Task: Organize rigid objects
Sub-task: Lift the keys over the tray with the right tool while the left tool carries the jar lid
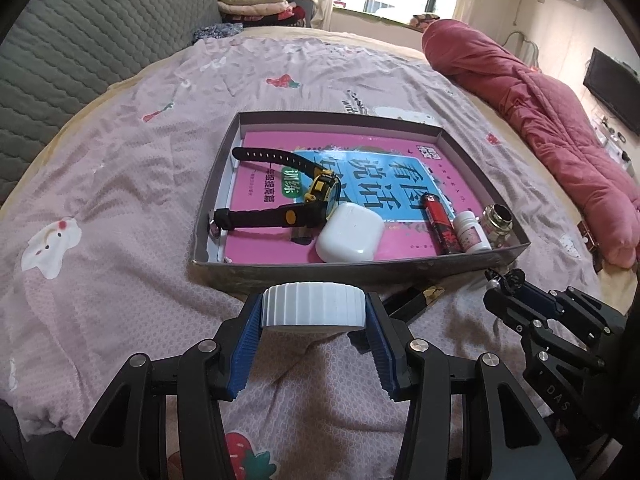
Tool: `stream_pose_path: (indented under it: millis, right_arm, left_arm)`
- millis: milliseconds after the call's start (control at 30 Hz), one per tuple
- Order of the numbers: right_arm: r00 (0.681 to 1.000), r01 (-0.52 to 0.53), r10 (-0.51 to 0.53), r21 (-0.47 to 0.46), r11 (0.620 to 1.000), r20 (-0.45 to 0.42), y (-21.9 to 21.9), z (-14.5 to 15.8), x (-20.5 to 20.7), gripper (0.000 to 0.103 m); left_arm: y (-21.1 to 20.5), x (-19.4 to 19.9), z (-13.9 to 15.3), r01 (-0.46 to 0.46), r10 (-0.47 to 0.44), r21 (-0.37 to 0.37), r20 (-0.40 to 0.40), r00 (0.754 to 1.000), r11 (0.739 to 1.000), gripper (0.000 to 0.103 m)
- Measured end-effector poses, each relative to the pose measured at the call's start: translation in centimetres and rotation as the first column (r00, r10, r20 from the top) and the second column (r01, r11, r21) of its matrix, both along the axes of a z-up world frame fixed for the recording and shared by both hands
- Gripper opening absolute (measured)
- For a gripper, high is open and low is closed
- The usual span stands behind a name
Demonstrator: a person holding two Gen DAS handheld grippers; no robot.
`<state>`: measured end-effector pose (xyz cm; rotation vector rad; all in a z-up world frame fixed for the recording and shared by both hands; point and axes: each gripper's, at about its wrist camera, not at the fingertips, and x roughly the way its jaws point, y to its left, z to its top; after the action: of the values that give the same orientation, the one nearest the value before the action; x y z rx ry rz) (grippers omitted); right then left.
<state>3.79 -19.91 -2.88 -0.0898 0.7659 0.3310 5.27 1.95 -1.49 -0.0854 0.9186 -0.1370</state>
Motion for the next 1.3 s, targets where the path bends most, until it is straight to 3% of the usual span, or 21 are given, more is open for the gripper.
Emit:
stream_pose_path:
  millis: [1033, 1300]
  right_arm:
    - [0.997, 0.011, -0.013, 0.033, 0.999, 0.078, -0.1, 3.5, -1.6, 0.022]
    - [0.991, 0.006, -0.006, -0.005, 1.0, 0.13, 0.3, 4.7, -2.0, 0.022]
  left_arm:
    - [0.3, -1.7, 3.1, 0.001, 0.0, -0.015, 0.067, 0.998, 1.0, 0.052]
    - [0.5, -1.8, 3.8, -0.002, 0.003, -0.016, 0.088, 0.996, 1.0, 0.052]
